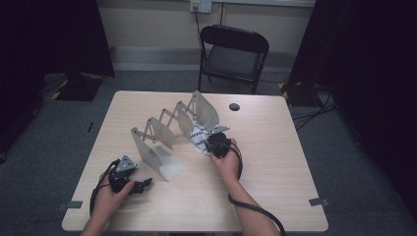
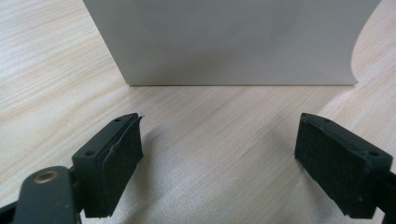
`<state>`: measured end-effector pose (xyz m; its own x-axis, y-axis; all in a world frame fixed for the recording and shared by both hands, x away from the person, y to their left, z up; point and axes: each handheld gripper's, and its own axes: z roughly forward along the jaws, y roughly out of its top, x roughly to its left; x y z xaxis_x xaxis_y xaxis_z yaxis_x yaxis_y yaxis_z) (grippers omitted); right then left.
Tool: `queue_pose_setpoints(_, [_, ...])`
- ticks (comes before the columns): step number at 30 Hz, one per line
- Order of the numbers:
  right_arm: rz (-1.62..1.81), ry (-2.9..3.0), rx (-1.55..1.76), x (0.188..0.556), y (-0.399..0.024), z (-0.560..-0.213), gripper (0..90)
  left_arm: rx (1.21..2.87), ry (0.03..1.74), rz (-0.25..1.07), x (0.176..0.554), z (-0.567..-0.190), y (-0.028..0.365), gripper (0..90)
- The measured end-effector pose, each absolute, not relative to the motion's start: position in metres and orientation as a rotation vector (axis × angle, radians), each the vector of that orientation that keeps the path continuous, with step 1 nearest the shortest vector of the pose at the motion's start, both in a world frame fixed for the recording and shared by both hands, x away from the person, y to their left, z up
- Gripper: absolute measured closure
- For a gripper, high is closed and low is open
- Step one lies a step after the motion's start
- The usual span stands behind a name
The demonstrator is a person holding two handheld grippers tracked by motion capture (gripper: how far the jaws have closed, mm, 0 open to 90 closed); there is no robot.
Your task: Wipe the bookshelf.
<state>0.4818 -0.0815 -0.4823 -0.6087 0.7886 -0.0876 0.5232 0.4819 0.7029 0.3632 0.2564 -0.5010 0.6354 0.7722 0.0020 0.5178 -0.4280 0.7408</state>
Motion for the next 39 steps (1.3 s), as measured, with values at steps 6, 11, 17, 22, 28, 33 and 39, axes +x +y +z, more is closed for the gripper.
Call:
queue_pose_setpoints(6, [0.908, 2.345, 1.097, 0.48, -0.088, -0.48, 79.2, 2.126, 1.002, 0.447, 0.363, -0.501, 0.256, 14.6])
queue_pose_setpoints(11, [0.925, 2.34, 1.091, 0.479, -0.088, -0.473, 79.2, 2.122, 1.006, 0.446, 0.363, -0.501, 0.256, 14.6])
queue_pose_setpoints(17, [0.943, 2.303, 1.076, 0.478, -0.091, -0.451, 79.2, 2.123, 1.007, 0.446, 0.363, -0.501, 0.256, 14.6])
queue_pose_setpoints(22, [0.982, 2.258, 1.07, 0.478, -0.095, -0.426, 79.3, 2.123, 1.006, 0.444, 0.363, -0.501, 0.256, 14.7])
queue_pose_setpoints(28, [1.041, 2.19, 1.056, 0.483, -0.093, -0.385, 79.3, 2.127, 1.001, 0.443, 0.363, -0.501, 0.256, 14.8])
queue_pose_setpoints(33, [1.082, 2.125, 1.029, 0.487, -0.087, -0.354, 79.3, 2.126, 0.998, 0.439, 0.363, -0.501, 0.256, 14.8])
queue_pose_setpoints(39, [1.027, 2.134, 1.036, 0.49, -0.085, -0.37, 79.2, 2.125, 0.999, 0.44, 0.362, -0.501, 0.256, 14.8])
